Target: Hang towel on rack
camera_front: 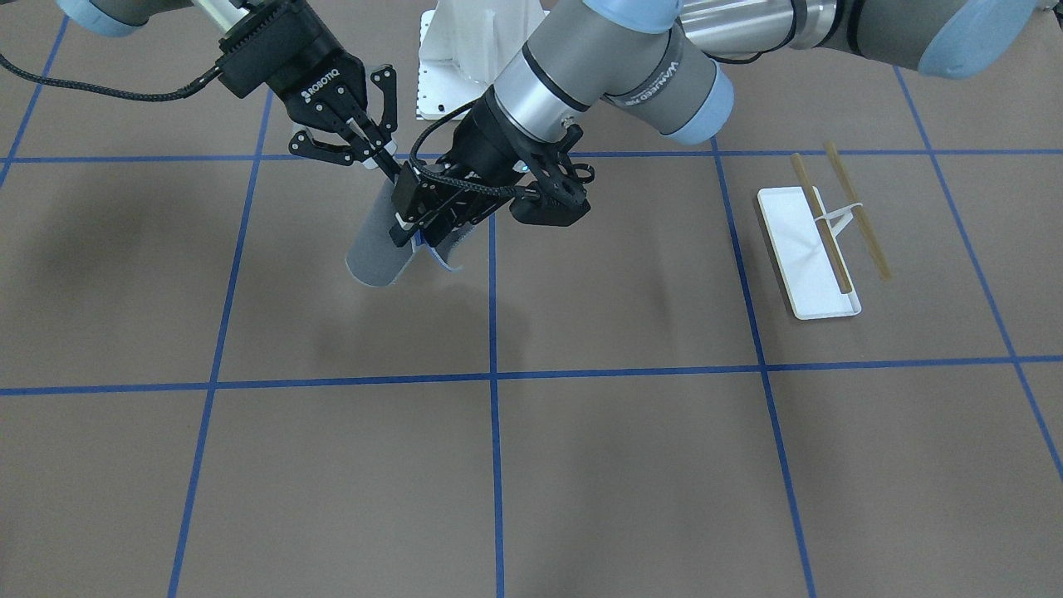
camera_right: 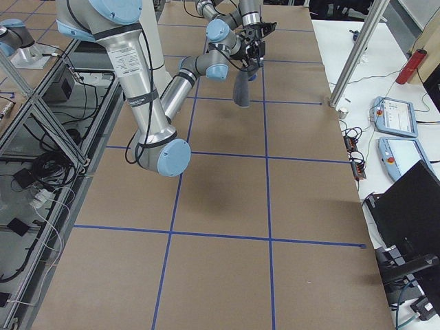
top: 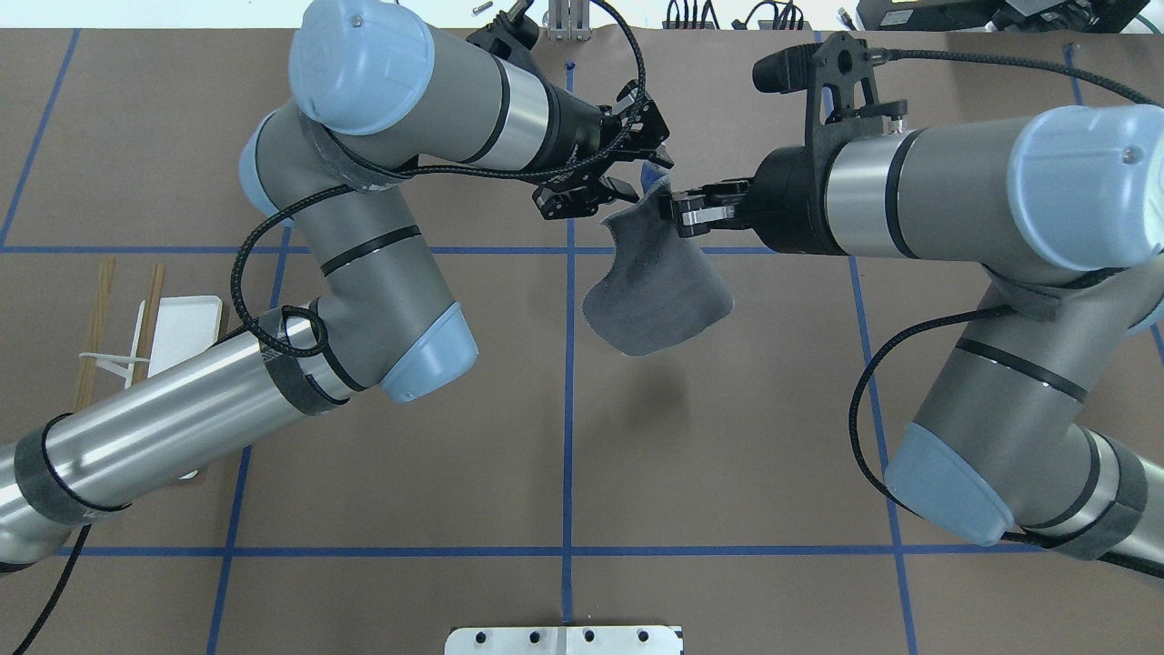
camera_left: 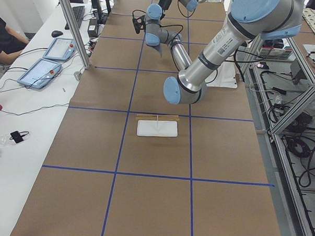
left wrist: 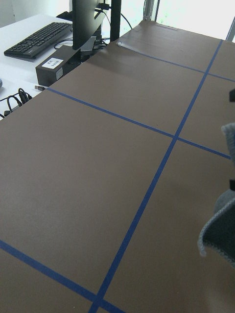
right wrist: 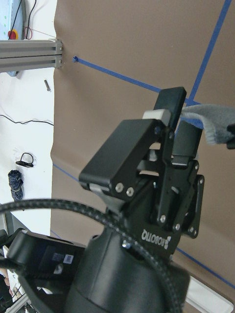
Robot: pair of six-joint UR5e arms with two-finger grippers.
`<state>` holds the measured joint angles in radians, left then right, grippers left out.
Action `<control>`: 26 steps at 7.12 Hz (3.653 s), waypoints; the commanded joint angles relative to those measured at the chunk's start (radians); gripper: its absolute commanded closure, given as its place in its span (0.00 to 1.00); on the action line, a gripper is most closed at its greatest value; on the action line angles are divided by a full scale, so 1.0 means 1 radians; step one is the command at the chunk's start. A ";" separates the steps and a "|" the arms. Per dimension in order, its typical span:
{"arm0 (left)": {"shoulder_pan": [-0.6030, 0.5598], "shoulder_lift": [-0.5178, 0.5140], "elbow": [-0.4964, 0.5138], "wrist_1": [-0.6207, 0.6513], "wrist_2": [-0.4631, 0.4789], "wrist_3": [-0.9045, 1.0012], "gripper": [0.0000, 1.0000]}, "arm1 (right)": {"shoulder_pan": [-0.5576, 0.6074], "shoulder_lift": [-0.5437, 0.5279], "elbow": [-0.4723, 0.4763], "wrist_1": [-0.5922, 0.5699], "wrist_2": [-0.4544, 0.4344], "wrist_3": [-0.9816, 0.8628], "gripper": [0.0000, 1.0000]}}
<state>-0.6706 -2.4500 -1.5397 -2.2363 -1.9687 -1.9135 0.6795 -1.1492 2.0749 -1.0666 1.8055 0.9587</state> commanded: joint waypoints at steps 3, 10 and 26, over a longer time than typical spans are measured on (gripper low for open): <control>0.013 0.002 -0.002 0.001 -0.001 0.001 0.93 | 0.000 0.000 0.001 -0.001 0.000 0.000 1.00; -0.107 0.038 -0.040 0.007 -0.181 0.001 1.00 | 0.096 -0.082 0.121 -0.188 0.163 -0.001 0.00; -0.573 1.020 -0.188 -0.226 -0.615 0.571 1.00 | 0.712 -0.219 -0.193 -1.072 0.384 -0.888 0.00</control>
<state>-1.2348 -1.4721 -1.7599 -2.4360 -2.5848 -1.4041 1.3901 -1.3547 1.8900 -2.1661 2.1880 0.0693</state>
